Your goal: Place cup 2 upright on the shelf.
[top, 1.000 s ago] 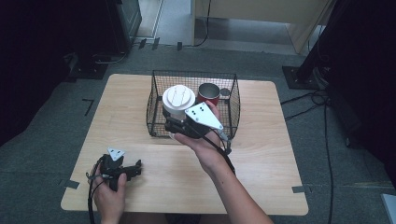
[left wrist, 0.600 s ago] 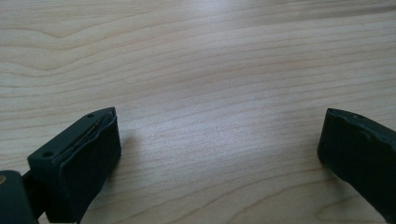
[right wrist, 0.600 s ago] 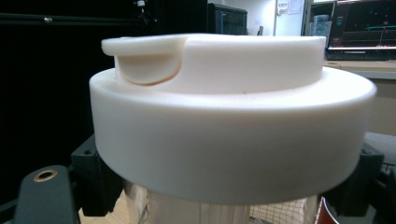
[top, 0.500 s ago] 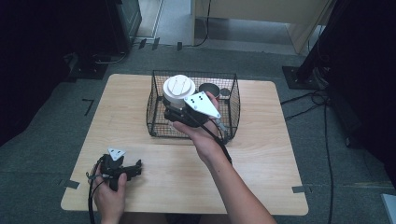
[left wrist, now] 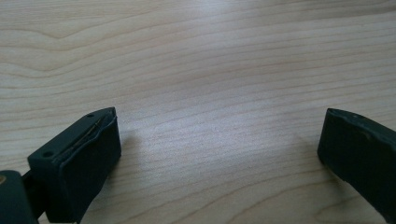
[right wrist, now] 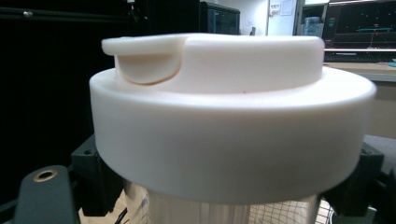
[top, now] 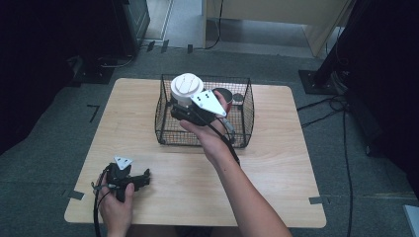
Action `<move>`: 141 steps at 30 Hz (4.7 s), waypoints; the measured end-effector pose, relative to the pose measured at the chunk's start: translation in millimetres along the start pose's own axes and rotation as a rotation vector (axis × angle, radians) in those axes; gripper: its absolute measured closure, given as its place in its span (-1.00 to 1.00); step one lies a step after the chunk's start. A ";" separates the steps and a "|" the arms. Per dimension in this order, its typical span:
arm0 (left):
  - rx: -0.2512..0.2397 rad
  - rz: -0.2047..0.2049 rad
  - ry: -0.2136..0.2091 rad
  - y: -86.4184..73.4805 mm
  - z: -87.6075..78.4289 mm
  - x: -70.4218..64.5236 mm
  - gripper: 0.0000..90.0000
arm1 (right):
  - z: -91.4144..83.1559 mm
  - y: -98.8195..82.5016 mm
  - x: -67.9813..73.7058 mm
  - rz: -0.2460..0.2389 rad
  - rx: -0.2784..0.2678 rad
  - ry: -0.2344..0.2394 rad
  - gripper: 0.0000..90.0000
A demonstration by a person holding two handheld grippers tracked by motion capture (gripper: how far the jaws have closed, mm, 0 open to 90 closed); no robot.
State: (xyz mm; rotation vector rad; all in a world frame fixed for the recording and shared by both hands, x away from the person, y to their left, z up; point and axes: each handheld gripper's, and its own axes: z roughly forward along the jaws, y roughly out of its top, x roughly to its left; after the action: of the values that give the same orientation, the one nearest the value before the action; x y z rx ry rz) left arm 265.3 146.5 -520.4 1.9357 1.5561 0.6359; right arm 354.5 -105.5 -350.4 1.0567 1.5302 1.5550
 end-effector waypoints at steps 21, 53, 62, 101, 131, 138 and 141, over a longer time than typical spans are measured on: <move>0.000 0.002 0.001 0.0 0.0 0.1 -1.00 | 45.9 -26.3 -17.5 0.014 -0.023 -0.009 -0.64; 0.002 0.002 0.000 -0.1 -0.1 0.1 -1.00 | 97.1 -70.3 -29.6 -0.003 0.100 -0.020 -0.64; 0.001 0.001 0.000 -0.1 0.0 0.1 -1.00 | 102.4 -81.4 -29.5 -0.043 0.151 -0.027 -0.64; 0.001 0.002 0.001 -0.1 0.0 0.1 -1.00 | 97.2 -87.3 -37.9 -0.069 0.213 0.033 -0.65; 0.001 0.001 0.000 -0.1 0.0 0.0 -1.00 | 80.2 -83.0 -49.7 -0.099 0.201 0.073 -0.95; 0.001 0.000 0.000 -0.1 0.0 0.0 -1.00 | 76.7 -78.0 -51.2 -0.100 0.192 0.082 -0.97; -0.001 0.001 0.000 -0.1 0.1 0.0 -1.00 | 75.0 -75.5 -51.6 -0.104 0.185 0.087 -0.97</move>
State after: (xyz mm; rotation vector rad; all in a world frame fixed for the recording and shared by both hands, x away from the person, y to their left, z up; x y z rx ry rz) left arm 265.3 146.5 -520.6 1.9358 1.5556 0.6370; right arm 439.5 -116.3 -431.9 1.0034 1.7875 1.4267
